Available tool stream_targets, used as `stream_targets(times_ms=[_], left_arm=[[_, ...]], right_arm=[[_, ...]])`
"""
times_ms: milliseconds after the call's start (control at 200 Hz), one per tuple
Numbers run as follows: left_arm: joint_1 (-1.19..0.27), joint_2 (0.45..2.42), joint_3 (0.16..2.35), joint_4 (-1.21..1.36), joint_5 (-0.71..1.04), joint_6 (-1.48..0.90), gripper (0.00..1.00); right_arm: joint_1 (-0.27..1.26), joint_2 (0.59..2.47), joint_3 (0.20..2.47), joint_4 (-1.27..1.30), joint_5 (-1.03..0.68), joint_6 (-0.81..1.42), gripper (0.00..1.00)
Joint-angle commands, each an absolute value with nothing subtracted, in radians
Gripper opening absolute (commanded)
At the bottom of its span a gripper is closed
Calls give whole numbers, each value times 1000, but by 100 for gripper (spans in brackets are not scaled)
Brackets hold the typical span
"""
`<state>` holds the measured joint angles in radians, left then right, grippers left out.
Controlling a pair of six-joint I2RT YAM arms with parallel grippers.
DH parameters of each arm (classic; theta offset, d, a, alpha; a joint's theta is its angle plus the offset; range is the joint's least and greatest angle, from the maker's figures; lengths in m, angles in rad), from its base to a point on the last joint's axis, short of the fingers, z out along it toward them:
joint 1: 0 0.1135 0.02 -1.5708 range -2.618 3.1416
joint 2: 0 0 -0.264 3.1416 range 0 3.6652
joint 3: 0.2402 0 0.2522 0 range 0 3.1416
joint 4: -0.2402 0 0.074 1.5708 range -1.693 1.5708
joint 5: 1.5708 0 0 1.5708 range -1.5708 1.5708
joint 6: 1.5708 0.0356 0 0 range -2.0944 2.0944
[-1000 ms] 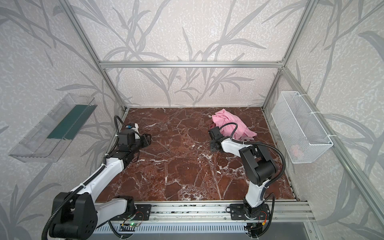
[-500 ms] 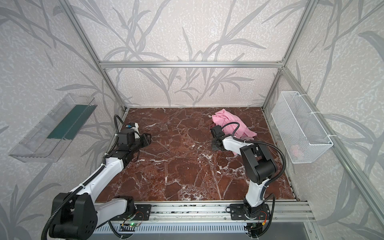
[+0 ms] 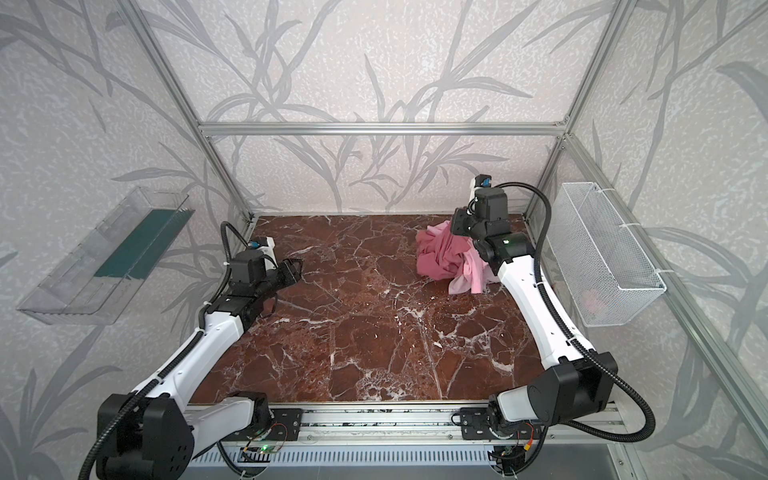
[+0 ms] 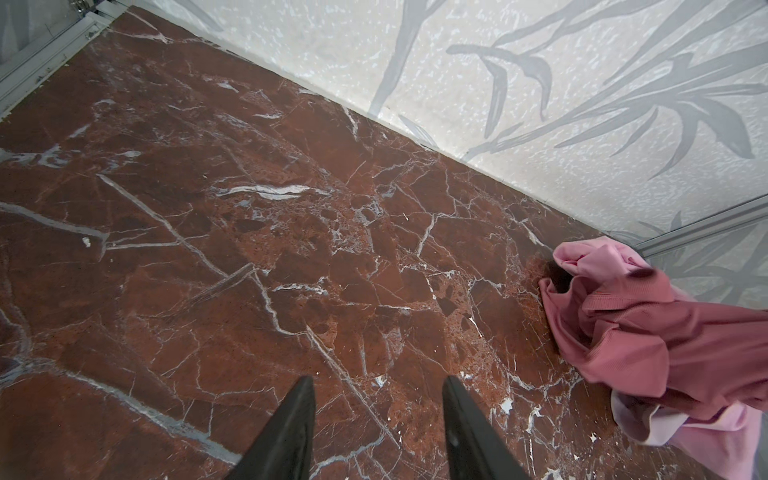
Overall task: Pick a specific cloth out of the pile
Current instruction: 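Grasp the rose-pink cloth with the right gripper and lift it up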
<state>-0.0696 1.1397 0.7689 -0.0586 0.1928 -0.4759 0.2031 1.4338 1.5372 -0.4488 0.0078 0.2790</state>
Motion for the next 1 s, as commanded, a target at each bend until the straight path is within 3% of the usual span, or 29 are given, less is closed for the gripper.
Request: stream_targets(times_ms=[0, 335, 730, 995], left_arm=[[-73, 1112, 806, -96, 213, -490, 48], [-74, 1067, 860, -182, 219, -485, 47], [-76, 960, 977, -370, 181, -502, 44], [-75, 883, 1039, -480, 138, -477, 44]], right_arm=[[184, 1461, 1648, -537, -95, 260, 0], [200, 1569, 1994, -599, -378, 316, 0], [434, 1752, 2516, -852, -382, 201, 0], [502, 1827, 2606, -847, -451, 210, 0]])
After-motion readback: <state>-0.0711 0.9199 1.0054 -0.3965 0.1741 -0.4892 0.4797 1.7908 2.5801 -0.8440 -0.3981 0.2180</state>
